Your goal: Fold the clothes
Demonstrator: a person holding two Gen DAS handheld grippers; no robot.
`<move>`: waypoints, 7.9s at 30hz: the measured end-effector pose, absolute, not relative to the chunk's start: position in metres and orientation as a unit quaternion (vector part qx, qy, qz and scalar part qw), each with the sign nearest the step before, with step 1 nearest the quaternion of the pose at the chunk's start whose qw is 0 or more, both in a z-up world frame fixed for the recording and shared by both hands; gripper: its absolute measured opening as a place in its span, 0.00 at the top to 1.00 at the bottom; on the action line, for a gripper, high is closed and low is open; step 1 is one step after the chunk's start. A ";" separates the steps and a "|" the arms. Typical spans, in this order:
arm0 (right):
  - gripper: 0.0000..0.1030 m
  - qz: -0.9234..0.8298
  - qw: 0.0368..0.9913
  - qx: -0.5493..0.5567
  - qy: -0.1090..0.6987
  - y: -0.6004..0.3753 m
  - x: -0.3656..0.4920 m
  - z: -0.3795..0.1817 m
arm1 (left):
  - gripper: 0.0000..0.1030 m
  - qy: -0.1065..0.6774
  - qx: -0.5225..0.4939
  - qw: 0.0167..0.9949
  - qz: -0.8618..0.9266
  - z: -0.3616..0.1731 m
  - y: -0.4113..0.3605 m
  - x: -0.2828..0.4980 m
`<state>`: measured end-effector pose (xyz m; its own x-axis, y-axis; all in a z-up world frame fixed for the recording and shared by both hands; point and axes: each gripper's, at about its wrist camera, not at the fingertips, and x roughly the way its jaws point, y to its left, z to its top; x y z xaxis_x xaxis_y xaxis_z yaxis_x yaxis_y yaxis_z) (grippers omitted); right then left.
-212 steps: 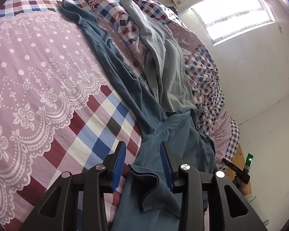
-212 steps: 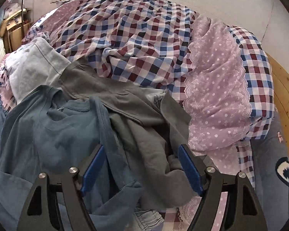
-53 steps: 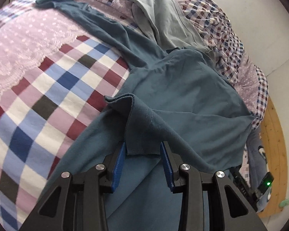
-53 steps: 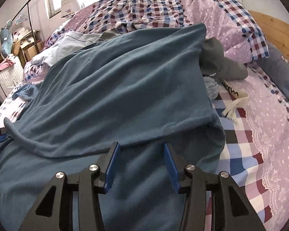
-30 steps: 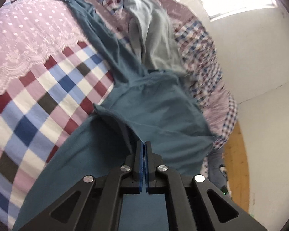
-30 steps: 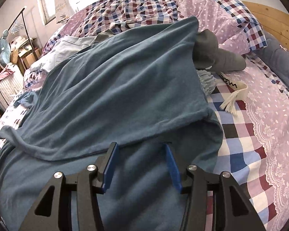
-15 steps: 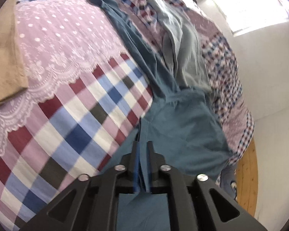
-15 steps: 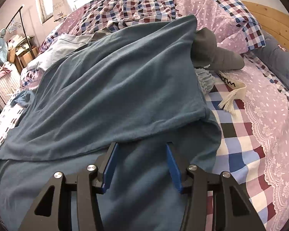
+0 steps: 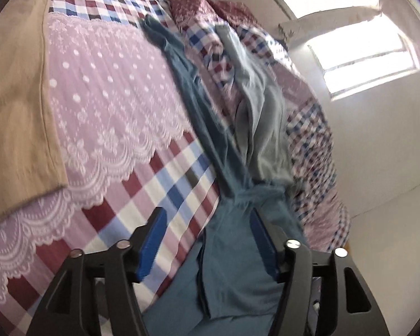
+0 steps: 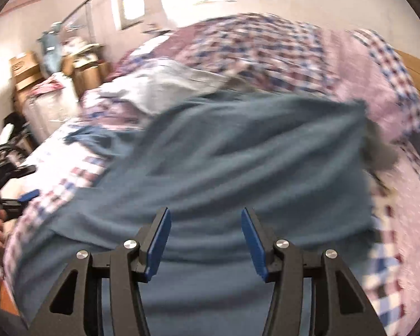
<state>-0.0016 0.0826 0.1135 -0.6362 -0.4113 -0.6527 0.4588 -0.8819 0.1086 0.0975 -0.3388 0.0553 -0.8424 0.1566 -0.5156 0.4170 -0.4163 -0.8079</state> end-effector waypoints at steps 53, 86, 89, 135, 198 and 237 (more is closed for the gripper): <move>0.51 -0.890 0.214 0.387 0.114 -0.136 -0.120 0.117 | 0.22 0.571 0.244 0.103 -0.777 0.039 -0.420 0.096; 0.98 -0.833 0.421 0.321 0.160 -0.339 -0.113 0.116 | 0.22 0.558 0.251 0.171 -0.772 0.038 -0.439 0.113; 0.98 -0.840 0.425 0.312 0.125 -0.313 -0.109 0.160 | 0.22 0.540 0.260 0.151 -0.786 0.043 -0.426 0.103; 0.98 -0.940 0.076 0.230 -0.240 0.094 -0.081 0.301 | 0.22 0.317 0.338 -0.024 -0.886 0.073 -0.295 0.038; 0.50 -0.778 0.130 0.614 0.005 0.303 0.190 0.063 | 0.22 0.206 0.409 -0.045 -0.888 0.068 -0.238 0.224; 0.96 -0.791 0.120 0.599 0.043 0.301 0.199 0.053 | 0.81 0.123 0.561 0.044 -0.817 0.019 -0.220 0.271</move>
<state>0.1986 0.3012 0.0528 -0.2545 -0.1383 -0.9571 0.2411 -0.9675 0.0757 0.2711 -0.2195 0.0185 -0.3661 0.0654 -0.9283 0.2097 -0.9661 -0.1508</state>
